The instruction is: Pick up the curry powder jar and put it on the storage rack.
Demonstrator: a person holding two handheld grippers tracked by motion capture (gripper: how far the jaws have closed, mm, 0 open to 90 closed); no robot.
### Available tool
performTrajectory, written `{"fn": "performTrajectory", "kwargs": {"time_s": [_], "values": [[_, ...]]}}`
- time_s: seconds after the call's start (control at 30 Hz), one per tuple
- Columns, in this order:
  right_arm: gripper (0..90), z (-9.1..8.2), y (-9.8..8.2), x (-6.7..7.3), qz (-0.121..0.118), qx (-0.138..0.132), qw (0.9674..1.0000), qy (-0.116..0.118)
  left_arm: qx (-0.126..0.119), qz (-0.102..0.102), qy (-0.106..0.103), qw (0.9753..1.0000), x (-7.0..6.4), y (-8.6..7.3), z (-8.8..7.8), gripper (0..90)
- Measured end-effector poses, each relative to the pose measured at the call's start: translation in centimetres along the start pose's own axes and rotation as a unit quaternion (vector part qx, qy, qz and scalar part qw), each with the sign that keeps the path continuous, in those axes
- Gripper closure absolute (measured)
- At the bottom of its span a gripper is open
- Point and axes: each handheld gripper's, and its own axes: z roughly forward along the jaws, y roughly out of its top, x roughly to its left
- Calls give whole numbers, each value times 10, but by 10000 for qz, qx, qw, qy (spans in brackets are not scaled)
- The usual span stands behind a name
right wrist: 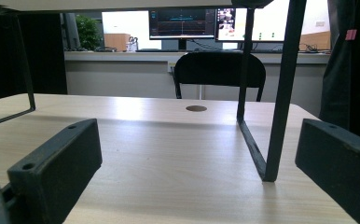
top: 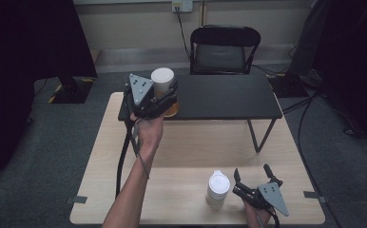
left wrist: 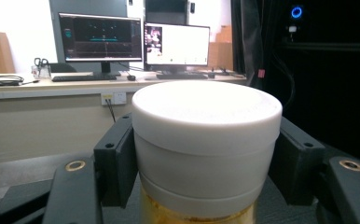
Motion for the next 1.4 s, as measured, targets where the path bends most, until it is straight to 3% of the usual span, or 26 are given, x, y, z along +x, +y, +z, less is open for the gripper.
{"fn": "performTrajectory", "kwargs": {"time_s": [0.4,0.9,1.4], "values": [[0,0,0,0,4,3,10000,-4,156,26,54,9999,-1,-4,14,342],[0,0,0,0,5,5,10000,-3,-107,34,149,9998,-7,-20,13,341],[0,0,0,0,7,4,10000,-10,-212,52,119,9997,-4,-25,13,337]]}}
